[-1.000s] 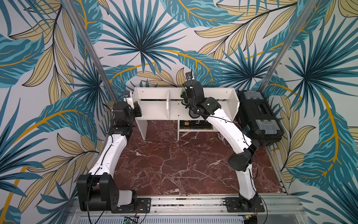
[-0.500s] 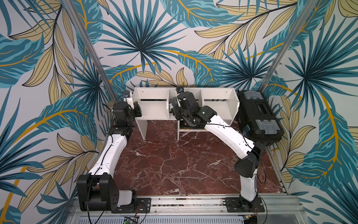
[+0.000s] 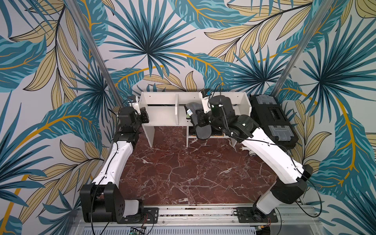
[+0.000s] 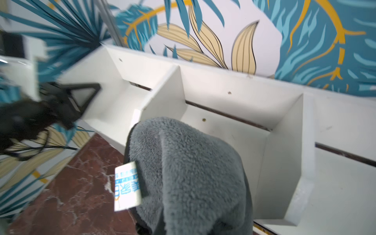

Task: Wipe the bookshelf clean with a cloth
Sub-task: Wipe the dust from the shelf, then adjust the cleaning item.

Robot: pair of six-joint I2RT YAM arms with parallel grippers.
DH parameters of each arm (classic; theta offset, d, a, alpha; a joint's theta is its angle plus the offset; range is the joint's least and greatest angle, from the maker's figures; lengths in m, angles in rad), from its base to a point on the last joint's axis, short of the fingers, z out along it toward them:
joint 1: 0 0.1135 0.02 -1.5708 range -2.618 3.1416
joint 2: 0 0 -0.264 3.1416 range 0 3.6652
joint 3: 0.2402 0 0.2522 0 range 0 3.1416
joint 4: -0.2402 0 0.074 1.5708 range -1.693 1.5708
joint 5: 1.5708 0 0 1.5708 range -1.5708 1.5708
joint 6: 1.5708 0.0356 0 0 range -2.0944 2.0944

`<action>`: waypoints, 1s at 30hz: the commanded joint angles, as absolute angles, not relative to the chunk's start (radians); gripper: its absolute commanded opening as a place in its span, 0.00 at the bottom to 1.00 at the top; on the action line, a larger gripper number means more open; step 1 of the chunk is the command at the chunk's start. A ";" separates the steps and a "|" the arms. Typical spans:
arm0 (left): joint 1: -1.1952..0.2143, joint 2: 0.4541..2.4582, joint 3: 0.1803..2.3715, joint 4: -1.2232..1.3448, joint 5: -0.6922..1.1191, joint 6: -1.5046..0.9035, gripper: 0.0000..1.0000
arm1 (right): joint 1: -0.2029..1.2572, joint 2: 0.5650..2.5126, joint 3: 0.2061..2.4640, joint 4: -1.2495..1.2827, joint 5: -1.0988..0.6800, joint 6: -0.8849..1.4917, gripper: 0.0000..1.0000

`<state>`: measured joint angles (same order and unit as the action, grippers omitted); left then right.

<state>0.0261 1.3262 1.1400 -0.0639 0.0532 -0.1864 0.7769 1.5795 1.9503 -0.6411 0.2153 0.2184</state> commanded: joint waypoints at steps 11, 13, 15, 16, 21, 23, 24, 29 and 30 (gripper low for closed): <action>0.031 1.128 1.535 -0.377 0.266 -0.256 0.90 | 0.784 1.411 1.914 -0.312 -0.230 0.271 0.00; 0.029 1.112 1.551 -0.321 0.481 -0.302 0.90 | 0.783 1.404 1.913 -0.301 -0.254 0.270 0.00; 0.019 1.103 1.539 -0.196 0.663 -0.417 0.90 | 0.784 1.394 1.894 -0.268 -0.284 0.280 0.00; 0.009 1.101 1.520 -0.097 0.741 -0.483 0.90 | 0.784 1.389 1.880 -0.242 -0.303 0.287 0.00; -0.110 1.102 1.372 0.403 0.959 -0.775 0.93 | 0.784 1.361 1.811 -0.100 -0.361 0.328 0.00; -0.161 1.095 1.358 0.404 0.963 -0.761 0.94 | 0.784 1.358 1.793 -0.060 -0.378 0.347 0.00; -0.184 1.095 1.359 0.384 0.963 -0.734 0.96 | 0.783 1.361 1.790 -0.045 -0.385 0.355 0.00; -0.268 1.109 1.365 0.395 0.996 -0.711 1.00 | 0.783 1.381 1.777 0.010 -0.404 0.390 0.00; -0.276 1.109 1.366 0.398 0.998 -0.712 1.00 | 0.783 1.385 1.775 0.013 -0.396 0.389 0.00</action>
